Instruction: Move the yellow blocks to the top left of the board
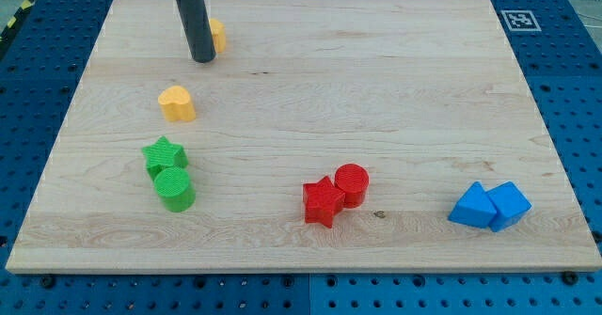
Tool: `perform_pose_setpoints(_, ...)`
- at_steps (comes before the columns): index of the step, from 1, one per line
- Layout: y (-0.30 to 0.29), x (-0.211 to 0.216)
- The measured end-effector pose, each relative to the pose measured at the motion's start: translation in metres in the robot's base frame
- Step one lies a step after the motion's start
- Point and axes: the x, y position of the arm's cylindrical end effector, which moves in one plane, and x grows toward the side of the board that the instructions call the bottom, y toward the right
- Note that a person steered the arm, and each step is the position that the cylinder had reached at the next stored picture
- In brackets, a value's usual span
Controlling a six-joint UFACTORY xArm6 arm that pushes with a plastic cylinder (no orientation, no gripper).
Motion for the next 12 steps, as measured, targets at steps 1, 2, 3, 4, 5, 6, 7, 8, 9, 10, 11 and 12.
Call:
perform_pose_setpoints(1,0.014,-0.008)
perform_pose_setpoints(2,0.007,-0.032)
perform_pose_setpoints(3,0.006,-0.055)
perform_pose_setpoints(4,0.047,-0.055)
perform_pose_setpoints(5,0.075,-0.055)
perform_pose_setpoints(6,0.075,-0.055)
perform_pose_setpoints(7,0.095,-0.064)
perform_pose_setpoints(8,0.087,-0.069)
perform_pose_setpoints(9,0.04,-0.07)
perform_pose_setpoints(10,-0.001,-0.079)
perform_pose_setpoints(11,-0.001,-0.084)
perform_pose_setpoints(12,0.009,-0.104)
